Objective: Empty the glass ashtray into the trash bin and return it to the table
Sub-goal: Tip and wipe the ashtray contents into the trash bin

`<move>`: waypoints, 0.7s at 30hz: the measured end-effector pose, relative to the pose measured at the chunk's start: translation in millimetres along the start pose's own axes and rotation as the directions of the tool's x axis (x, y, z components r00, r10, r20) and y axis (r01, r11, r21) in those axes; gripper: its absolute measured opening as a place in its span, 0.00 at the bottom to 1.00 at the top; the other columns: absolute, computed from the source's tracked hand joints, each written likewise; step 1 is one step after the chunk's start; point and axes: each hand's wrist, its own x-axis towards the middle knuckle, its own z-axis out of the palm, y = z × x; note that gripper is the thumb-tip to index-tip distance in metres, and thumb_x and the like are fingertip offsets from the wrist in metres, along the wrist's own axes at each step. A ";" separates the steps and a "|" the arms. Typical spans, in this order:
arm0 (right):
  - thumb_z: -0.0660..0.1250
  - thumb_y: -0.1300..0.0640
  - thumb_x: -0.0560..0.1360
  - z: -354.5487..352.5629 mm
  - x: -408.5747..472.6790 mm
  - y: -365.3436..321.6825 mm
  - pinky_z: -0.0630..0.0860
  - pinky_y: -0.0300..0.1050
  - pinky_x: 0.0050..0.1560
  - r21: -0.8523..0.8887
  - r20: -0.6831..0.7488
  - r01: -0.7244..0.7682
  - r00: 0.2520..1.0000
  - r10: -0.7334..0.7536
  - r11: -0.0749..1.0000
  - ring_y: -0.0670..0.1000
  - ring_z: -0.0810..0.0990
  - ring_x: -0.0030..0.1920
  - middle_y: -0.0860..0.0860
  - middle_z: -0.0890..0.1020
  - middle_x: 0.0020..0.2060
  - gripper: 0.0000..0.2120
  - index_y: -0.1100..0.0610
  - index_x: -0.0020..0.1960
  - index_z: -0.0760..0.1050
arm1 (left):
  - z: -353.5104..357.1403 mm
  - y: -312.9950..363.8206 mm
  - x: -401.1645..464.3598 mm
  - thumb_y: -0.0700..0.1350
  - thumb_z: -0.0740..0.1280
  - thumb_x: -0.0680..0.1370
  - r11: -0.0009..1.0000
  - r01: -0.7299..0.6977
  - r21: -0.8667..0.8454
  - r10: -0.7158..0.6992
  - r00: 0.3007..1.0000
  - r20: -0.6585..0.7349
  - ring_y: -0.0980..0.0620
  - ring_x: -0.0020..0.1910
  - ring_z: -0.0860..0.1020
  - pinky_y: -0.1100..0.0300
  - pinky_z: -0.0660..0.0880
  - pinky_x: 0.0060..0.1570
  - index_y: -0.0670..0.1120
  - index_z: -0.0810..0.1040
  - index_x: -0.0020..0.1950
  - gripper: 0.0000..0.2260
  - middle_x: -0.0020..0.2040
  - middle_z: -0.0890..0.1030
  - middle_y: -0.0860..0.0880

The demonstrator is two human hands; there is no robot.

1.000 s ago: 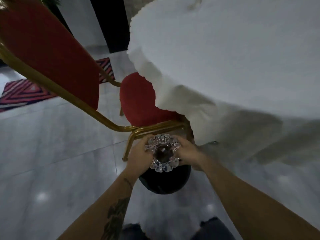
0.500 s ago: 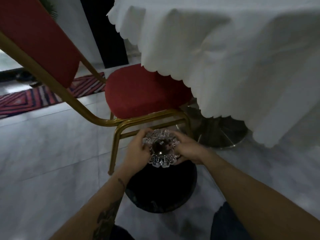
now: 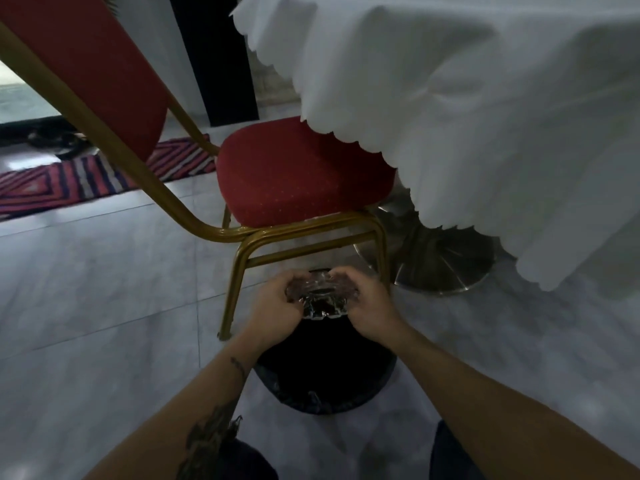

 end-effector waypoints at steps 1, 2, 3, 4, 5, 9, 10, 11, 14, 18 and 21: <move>0.63 0.73 0.70 2.2 -2.9 -0.2 0.79 0.47 0.62 -0.044 0.010 0.047 0.999 -0.047 0.998 0.45 0.81 0.58 0.44 0.84 0.54 0.31 0.37 0.55 0.76 | -0.2 -2.2 -3.6 0.28 0.67 0.72 0.999 -0.030 0.040 0.031 0.999 -0.023 0.52 0.53 0.81 0.58 0.78 0.55 0.47 0.80 0.61 0.21 0.54 0.83 0.50; 0.62 0.74 0.69 4.0 -5.2 1.1 0.78 0.48 0.63 -0.077 0.023 0.095 0.995 -0.094 0.992 0.46 0.80 0.60 0.46 0.83 0.56 0.32 0.40 0.58 0.75 | -0.8 -4.3 -6.6 0.28 0.66 0.71 0.996 -0.066 0.062 0.069 0.997 -0.035 0.50 0.54 0.80 0.54 0.77 0.57 0.46 0.80 0.60 0.21 0.55 0.82 0.49; 0.63 0.74 0.70 5.4 -6.6 2.7 0.78 0.47 0.62 -0.110 0.032 0.147 0.989 -0.144 0.983 0.46 0.80 0.61 0.48 0.82 0.58 0.30 0.44 0.62 0.75 | -1.7 -7.5 -8.1 0.27 0.66 0.70 0.992 -0.109 0.062 0.112 0.993 -0.038 0.48 0.54 0.80 0.52 0.78 0.57 0.45 0.80 0.59 0.21 0.54 0.82 0.48; 0.64 0.74 0.70 5.9 -7.7 4.3 0.78 0.47 0.62 -0.143 0.040 0.206 0.979 -0.202 0.968 0.47 0.80 0.60 0.49 0.82 0.58 0.28 0.49 0.64 0.74 | -2.6 -11.1 -8.9 0.27 0.66 0.70 0.988 -0.147 0.055 0.149 0.988 -0.037 0.48 0.53 0.81 0.50 0.79 0.55 0.45 0.80 0.57 0.20 0.53 0.82 0.48; 0.65 0.73 0.71 5.7 -8.9 5.3 0.77 0.46 0.62 -0.184 0.045 0.262 0.965 -0.258 0.947 0.48 0.79 0.61 0.50 0.81 0.59 0.27 0.52 0.65 0.74 | -3.0 -14.2 -9.4 0.28 0.66 0.70 0.982 -0.182 0.048 0.184 0.982 -0.034 0.48 0.51 0.81 0.49 0.79 0.53 0.46 0.80 0.56 0.20 0.51 0.83 0.47; 0.63 0.67 0.71 2.5 -12.6 12.3 0.76 0.49 0.64 -0.332 0.053 0.385 0.919 -0.391 0.861 0.54 0.79 0.62 0.54 0.81 0.61 0.24 0.58 0.66 0.74 | 0.3 -23.7 -10.9 0.33 0.68 0.70 0.954 -0.289 0.084 0.291 0.957 -0.006 0.50 0.46 0.82 0.48 0.80 0.44 0.49 0.77 0.56 0.17 0.48 0.83 0.50; 0.62 0.66 0.70 1.3 -13.0 14.9 0.76 0.50 0.64 -0.359 0.057 0.391 0.916 -0.398 0.848 0.56 0.79 0.61 0.55 0.81 0.61 0.24 0.59 0.66 0.75 | 2.5 -25.2 -13.4 0.35 0.69 0.71 0.941 -0.318 0.114 0.320 0.947 -0.001 0.51 0.46 0.82 0.48 0.80 0.45 0.49 0.77 0.57 0.17 0.48 0.83 0.51; 0.61 0.66 0.69 0.1 -13.2 17.3 0.76 0.50 0.63 -0.380 0.064 0.393 0.914 -0.400 0.837 0.56 0.79 0.61 0.56 0.81 0.60 0.25 0.60 0.65 0.75 | 4.4 -26.4 -16.2 0.36 0.69 0.72 0.929 -0.341 0.147 0.344 0.939 0.008 0.52 0.48 0.82 0.48 0.80 0.47 0.49 0.77 0.58 0.17 0.50 0.83 0.51; 0.65 0.69 0.67 -6.7 -14.2 23.5 0.75 0.48 0.65 -0.417 0.117 0.412 0.908 -0.402 0.810 0.58 0.79 0.62 0.58 0.80 0.62 0.26 0.62 0.65 0.75 | 7.3 -29.9 -21.1 0.37 0.68 0.72 0.878 -0.398 0.265 0.405 0.914 0.034 0.48 0.59 0.81 0.47 0.80 0.60 0.47 0.77 0.63 0.19 0.59 0.83 0.48; 0.71 0.65 0.65 -18.1 -12.9 35.2 0.78 0.48 0.62 -0.523 0.270 0.454 0.891 -0.365 0.721 0.58 0.77 0.65 0.56 0.76 0.67 0.33 0.58 0.70 0.71 | 9.4 -35.4 -22.8 0.38 0.65 0.74 0.651 -0.590 0.477 0.624 0.774 0.105 0.42 0.65 0.78 0.48 0.78 0.66 0.41 0.79 0.62 0.16 0.63 0.82 0.42; 0.70 0.64 0.65 -20.7 -11.0 41.2 0.81 0.54 0.59 -0.564 0.338 0.492 0.871 -0.358 0.664 0.61 0.75 0.68 0.58 0.71 0.72 0.36 0.57 0.72 0.66 | 13.5 -43.0 -23.2 0.37 0.64 0.75 0.534 -0.639 0.555 0.682 0.713 0.165 0.39 0.65 0.78 0.46 0.79 0.64 0.43 0.75 0.62 0.15 0.64 0.81 0.40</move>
